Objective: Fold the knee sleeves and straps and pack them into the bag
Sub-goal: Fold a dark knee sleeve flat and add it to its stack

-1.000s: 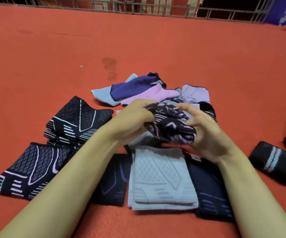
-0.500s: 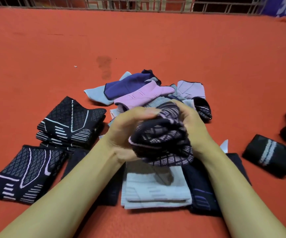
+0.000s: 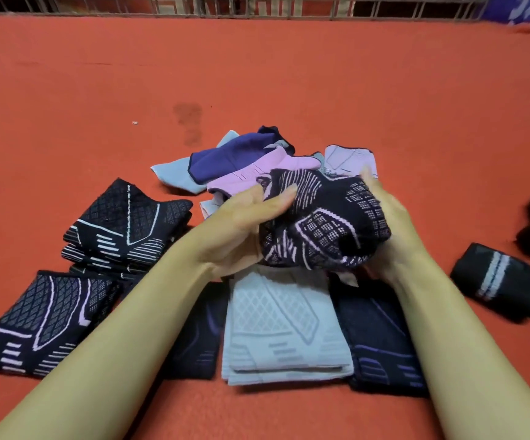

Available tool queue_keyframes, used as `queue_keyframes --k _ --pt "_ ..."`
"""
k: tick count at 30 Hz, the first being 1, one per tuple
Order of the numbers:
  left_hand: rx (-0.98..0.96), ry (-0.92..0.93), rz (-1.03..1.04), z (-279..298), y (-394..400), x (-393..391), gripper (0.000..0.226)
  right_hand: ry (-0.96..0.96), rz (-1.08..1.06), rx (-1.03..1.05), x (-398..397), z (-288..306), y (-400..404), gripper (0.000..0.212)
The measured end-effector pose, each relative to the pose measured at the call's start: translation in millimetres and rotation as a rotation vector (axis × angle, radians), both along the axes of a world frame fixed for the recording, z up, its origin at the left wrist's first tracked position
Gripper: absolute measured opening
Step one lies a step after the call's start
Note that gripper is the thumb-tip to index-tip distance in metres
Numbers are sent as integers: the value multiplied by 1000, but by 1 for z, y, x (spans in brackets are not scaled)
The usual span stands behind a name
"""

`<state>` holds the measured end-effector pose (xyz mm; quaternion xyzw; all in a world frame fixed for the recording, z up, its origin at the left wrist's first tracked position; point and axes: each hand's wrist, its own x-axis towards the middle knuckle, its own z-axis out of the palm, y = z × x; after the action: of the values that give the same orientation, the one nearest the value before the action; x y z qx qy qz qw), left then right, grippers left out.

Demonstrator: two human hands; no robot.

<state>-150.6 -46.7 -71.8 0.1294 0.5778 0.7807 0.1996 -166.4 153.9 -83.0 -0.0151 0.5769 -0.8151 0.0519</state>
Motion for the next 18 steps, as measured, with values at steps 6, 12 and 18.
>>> queue_keyframes --k 6,12,18 --pt "-119 139 146 -3 -8 -10 31 316 136 589 3 -4 11 38" --pt "-284 69 419 -1 -19 -19 29 407 -161 581 -5 -10 12 11" --pt "-96 -18 489 5 -27 -22 38 175 -117 554 -19 -26 17 52"
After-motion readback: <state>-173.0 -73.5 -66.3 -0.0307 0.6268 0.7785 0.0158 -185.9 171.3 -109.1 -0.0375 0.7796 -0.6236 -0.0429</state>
